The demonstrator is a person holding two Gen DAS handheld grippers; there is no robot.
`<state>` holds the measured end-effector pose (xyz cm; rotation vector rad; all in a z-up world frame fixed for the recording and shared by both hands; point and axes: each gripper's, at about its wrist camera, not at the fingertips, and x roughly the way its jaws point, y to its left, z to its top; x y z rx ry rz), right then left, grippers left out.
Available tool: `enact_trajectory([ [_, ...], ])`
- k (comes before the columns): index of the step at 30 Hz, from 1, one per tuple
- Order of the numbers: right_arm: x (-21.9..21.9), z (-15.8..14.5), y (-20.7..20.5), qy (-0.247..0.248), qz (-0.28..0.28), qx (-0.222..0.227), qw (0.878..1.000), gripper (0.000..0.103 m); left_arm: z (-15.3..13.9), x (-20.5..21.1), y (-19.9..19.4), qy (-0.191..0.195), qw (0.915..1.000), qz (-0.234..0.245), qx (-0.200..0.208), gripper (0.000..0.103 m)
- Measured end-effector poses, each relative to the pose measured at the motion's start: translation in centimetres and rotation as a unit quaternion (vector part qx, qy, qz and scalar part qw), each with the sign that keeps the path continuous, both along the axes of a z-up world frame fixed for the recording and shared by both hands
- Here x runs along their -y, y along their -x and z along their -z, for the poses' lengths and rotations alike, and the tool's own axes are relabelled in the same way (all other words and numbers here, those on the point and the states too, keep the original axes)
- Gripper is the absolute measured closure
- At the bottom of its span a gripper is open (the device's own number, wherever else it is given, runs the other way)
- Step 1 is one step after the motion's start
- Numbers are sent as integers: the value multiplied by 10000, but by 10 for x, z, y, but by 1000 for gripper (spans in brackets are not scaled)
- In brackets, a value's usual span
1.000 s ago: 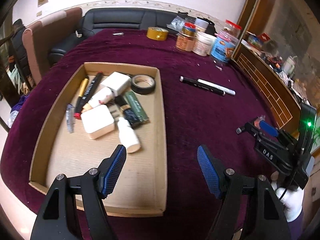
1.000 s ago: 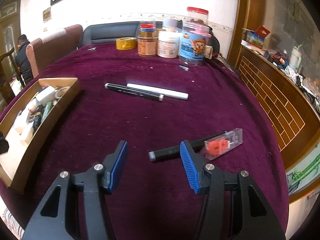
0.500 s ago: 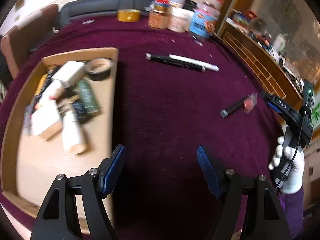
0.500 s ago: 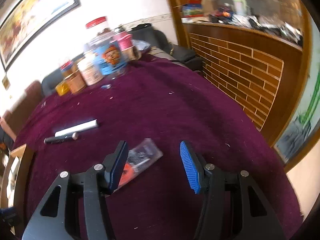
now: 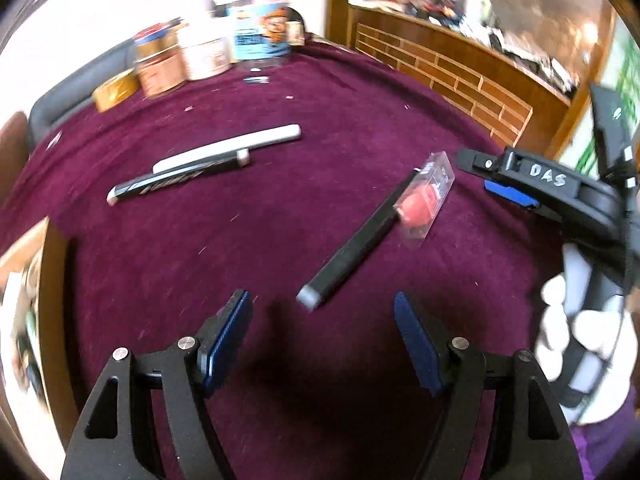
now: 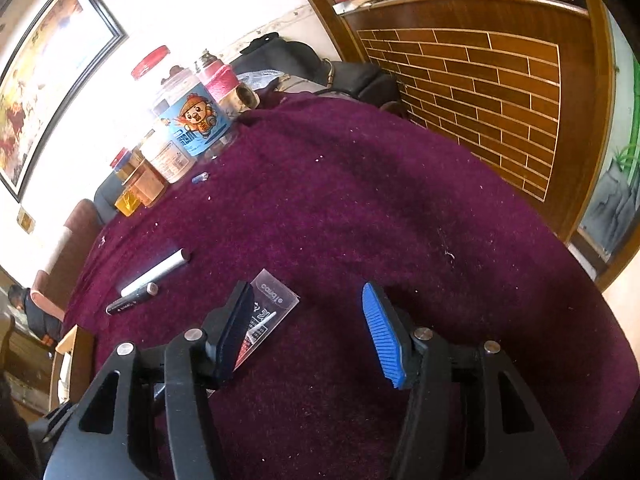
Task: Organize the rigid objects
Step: 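Grasp the black marker with the left tool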
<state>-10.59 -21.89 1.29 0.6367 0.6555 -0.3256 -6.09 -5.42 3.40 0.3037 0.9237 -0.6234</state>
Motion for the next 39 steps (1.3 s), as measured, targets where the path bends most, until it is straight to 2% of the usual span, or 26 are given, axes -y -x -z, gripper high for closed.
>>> enact_trajectory([
  [8,5,5,2,-205,14,5,9998,46,12,38,-17,-366,9986,355,148,35],
  [12,7,5,2,-251,27,33,9997,46,14,47,-16,-318,9981,470,257,36],
  [14,8,5,2,-275,32,49,9996,46,15,48,-16,-219,9981,539,205,44],
  [17,9,5,3,-314,44,70,9995,46,11,45,-12,-61,9979,630,100,72],
  [18,9,6,3,-319,44,74,9995,46,10,43,-11,-44,9980,632,65,88],
  [20,9,6,4,-315,46,73,9995,46,8,39,-10,-3,9981,615,-37,92],
  [28,8,5,3,-280,27,61,9996,43,8,1,-3,261,9981,337,-451,92],
  [32,7,5,1,-227,22,33,9997,43,8,5,-5,262,9983,314,-418,89],
  [37,6,5,0,-206,21,21,9998,43,10,25,-3,249,9984,460,-213,56],
  [39,6,5,-1,-190,13,13,9998,42,11,28,-2,241,9987,417,-162,55],
])
